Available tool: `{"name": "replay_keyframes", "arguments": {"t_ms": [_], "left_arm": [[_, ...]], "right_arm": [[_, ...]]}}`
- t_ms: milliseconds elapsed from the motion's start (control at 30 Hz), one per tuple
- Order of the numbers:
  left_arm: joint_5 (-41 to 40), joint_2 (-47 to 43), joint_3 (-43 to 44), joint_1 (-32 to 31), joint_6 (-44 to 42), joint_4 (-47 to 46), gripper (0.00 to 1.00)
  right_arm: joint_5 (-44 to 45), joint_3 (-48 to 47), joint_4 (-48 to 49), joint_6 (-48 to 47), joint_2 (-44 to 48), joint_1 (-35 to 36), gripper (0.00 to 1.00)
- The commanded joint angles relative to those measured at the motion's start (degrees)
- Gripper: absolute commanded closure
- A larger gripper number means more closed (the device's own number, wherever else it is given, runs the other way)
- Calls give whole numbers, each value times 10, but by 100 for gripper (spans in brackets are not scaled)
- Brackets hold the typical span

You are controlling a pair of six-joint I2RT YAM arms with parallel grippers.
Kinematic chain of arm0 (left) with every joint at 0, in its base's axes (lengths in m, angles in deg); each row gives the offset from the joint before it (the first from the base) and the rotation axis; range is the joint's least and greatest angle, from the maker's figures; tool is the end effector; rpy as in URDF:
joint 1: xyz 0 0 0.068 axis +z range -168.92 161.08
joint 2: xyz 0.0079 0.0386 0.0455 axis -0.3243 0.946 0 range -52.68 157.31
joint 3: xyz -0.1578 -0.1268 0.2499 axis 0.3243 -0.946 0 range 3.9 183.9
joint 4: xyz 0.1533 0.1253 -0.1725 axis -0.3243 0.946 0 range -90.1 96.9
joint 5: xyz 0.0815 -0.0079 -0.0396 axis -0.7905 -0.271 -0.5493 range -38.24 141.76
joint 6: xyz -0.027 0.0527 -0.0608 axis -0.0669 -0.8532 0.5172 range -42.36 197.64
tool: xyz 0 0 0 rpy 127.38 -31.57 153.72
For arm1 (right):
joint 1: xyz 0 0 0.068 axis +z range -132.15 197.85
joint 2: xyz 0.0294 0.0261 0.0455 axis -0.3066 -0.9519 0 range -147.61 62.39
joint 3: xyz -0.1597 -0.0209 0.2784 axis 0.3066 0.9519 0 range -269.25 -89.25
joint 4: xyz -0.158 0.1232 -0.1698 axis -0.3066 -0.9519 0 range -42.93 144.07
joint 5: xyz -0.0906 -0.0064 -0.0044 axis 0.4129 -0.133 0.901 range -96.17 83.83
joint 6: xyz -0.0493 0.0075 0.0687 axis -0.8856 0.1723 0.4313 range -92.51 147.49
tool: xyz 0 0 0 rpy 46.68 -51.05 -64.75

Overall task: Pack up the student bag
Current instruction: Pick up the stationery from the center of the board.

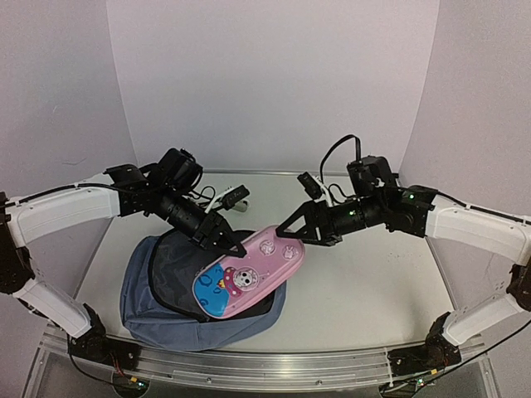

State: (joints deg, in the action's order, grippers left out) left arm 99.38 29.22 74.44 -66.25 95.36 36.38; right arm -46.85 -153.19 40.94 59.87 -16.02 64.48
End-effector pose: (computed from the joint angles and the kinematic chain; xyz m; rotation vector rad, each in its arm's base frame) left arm 0.1714 -0.2671 0.3427 1.0755 2.3648 -1.4837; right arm 0.1885 0.2703 0.3574 -0.7836 2.1791 1.5165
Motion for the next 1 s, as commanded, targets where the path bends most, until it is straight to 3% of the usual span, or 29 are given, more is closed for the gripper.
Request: {"name": "replay_keyframes", "arguments": {"t_ms": [0,200,267,400,467,567,633,767,967], "left_arm": [[1,4,43,-8,-14,-28,100],[11,11,51,-10,-18,-33,100],[19,18,54,-11,-19,-30,100],[15,17,46,-14,-13,-42,100],[-12,6,39,-14,-4,-49,89],[-128,-24,20,-13,26,-45,42],[-195,-42,7,-5,45,-23,27],[-235,-76,-25,84,104,33,20],[-277,-138,-80,214,129,89,13]], "right_arm": [[-52,32,54,31,15,1,9],[-99,71,126,71,24,7,22],[-107,75,158,81,27,8,32],[-94,82,196,105,34,7,65],[-53,82,196,111,37,7,84],[38,89,195,127,55,7,98],[111,97,196,143,75,7,100],[236,118,198,185,106,7,100],[291,129,204,215,99,8,100]]}}
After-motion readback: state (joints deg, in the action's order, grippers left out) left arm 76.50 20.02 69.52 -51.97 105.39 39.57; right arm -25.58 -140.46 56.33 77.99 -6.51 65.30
